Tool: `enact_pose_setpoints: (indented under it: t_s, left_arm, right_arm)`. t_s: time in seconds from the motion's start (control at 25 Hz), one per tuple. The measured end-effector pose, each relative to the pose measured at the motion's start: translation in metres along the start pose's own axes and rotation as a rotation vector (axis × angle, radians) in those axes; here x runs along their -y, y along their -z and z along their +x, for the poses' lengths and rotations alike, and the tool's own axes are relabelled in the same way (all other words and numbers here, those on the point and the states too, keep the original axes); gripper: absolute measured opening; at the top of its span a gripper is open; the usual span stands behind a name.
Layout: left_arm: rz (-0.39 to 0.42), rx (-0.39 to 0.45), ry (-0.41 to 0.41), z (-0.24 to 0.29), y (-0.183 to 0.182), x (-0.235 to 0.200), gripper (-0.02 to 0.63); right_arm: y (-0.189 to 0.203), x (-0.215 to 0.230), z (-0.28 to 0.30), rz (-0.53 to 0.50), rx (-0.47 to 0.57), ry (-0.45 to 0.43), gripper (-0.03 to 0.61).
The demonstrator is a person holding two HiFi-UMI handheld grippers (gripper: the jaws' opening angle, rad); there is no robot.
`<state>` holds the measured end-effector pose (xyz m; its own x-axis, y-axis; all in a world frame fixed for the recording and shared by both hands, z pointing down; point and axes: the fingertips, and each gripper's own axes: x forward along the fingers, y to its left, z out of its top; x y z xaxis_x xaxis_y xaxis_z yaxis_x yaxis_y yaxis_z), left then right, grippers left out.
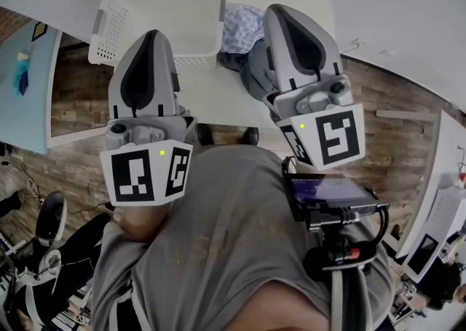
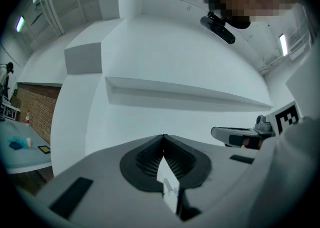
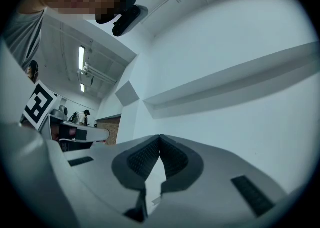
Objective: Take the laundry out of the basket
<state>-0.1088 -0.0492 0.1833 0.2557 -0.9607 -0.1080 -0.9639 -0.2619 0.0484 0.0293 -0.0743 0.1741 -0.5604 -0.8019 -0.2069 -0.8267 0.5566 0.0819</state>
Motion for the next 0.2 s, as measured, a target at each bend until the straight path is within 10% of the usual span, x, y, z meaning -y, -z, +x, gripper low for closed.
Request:
enact_pose_setpoints:
  t_s: [0.2]
  left_arm:
    - [0.001, -0.003, -0.001, -0.0018, 0.0032, 0.0013, 0.009]
  right_arm:
    - [0.0011, 0.0004, -0.0026, -0.002, 0.001, -0.002, 0.007]
